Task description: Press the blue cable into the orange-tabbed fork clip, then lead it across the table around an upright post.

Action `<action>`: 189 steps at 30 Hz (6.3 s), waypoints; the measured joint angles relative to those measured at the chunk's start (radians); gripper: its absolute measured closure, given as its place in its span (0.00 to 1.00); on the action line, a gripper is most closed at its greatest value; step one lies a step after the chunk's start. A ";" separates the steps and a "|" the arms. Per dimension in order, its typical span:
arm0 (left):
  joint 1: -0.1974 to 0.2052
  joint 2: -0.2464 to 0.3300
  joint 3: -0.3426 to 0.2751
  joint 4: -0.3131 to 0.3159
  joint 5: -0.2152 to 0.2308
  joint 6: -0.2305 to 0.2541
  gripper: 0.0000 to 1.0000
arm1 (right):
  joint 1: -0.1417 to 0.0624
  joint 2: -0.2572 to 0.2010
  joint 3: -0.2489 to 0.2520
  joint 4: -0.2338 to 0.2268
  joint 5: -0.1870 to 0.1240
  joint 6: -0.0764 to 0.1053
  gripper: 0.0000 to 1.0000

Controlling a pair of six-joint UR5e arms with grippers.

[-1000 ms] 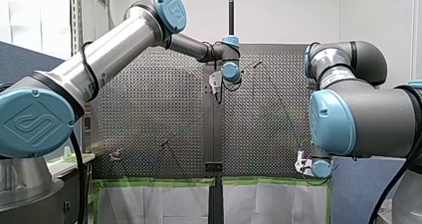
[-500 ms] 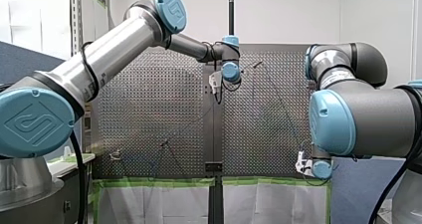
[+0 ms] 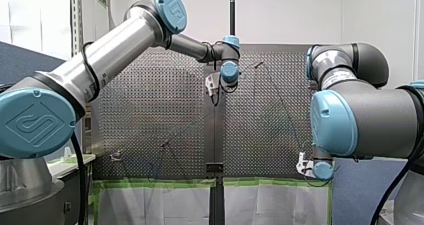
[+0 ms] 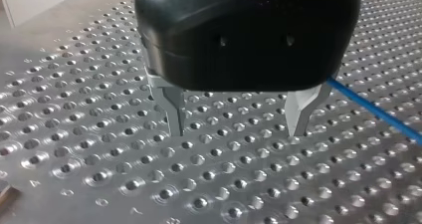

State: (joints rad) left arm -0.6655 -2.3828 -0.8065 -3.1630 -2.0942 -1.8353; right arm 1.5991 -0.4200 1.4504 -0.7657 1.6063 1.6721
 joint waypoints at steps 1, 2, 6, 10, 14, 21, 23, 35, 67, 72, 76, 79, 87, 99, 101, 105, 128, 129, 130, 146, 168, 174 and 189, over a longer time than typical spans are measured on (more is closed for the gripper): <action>0.000 0.000 0.000 -0.007 0.000 -0.005 0.01 | 0.000 0.000 0.000 0.000 0.000 0.000 1.00; 0.001 0.000 0.000 -0.014 0.000 -0.011 0.01 | 0.001 0.000 -0.001 0.000 0.000 0.000 1.00; 0.002 0.000 0.000 -0.030 0.006 -0.045 0.01 | 0.003 0.000 -0.007 0.003 0.000 -0.001 1.00; 0.005 0.000 0.000 -0.033 0.013 -0.078 0.01 | 0.005 0.000 -0.010 0.006 0.000 -0.004 1.00; 0.008 0.000 0.000 -0.036 0.018 -0.096 0.01 | 0.006 0.000 -0.010 0.006 0.000 -0.005 1.00; 0.006 0.003 -0.001 -0.073 0.022 -0.117 0.01 | 0.006 0.000 -0.011 0.006 0.000 -0.007 1.00; 0.003 0.005 -0.001 -0.084 0.027 -0.119 0.01 | 0.006 0.000 -0.011 0.006 0.000 -0.007 1.00; -0.006 0.027 -0.031 -0.115 0.079 -0.122 0.01 | 0.007 0.000 -0.011 0.008 0.000 -0.007 1.00; -0.055 0.207 -0.241 -0.091 0.131 -0.099 0.01 | 0.010 0.000 -0.011 0.012 0.000 -0.007 1.00; -0.070 0.252 -0.249 -0.123 0.160 -0.059 0.01 | 0.010 0.000 -0.011 0.012 0.000 -0.006 1.00; -0.076 0.289 -0.240 -0.156 0.171 -0.023 0.01 | 0.008 0.000 -0.011 0.014 0.000 -0.005 1.00; -0.081 0.304 -0.219 -0.183 0.180 0.005 0.01 | 0.007 0.000 -0.011 0.015 0.000 -0.004 1.00; -0.101 0.300 -0.149 -0.246 0.190 0.077 0.01 | 0.007 0.000 -0.011 0.015 0.000 0.000 1.00; -0.124 0.203 -0.041 -0.324 0.198 0.184 0.01 | 0.010 0.000 -0.012 0.017 -0.001 0.000 1.00; -0.125 0.192 -0.026 -0.314 0.205 0.200 0.01 | 0.010 0.000 -0.012 0.017 -0.001 0.000 1.00; -0.126 0.183 0.011 -0.285 0.216 0.237 0.01 | 0.010 0.000 -0.012 0.018 -0.001 0.000 1.00; -0.128 0.180 0.191 -0.366 0.264 0.292 0.01 | 0.011 0.000 -0.013 0.019 -0.003 0.000 1.00; -0.127 0.181 0.185 -0.371 0.270 0.292 0.01 | 0.011 0.000 -0.013 0.020 -0.003 0.000 1.00; -0.126 0.181 0.179 -0.373 0.274 0.292 0.01 | 0.011 0.000 -0.013 0.020 -0.003 0.000 1.00; -0.121 0.181 0.123 -0.366 0.302 0.288 0.01 | 0.012 0.000 -0.014 0.020 -0.003 0.000 1.00; -0.124 0.181 0.122 -0.379 0.245 0.216 0.01 | 0.010 0.000 -0.014 0.020 -0.004 0.004 1.00; -0.126 0.181 0.122 -0.392 0.192 0.163 0.01 | 0.011 0.000 -0.014 0.023 -0.005 0.003 1.00; -0.129 0.181 0.122 -0.418 0.094 0.134 0.01 | 0.012 0.000 -0.014 0.031 -0.005 0.001 1.00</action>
State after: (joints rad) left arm -0.7947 -2.2017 -0.6849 -3.5809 -2.0005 -1.7010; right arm 1.6112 -0.4203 1.4367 -0.7350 1.6016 1.6735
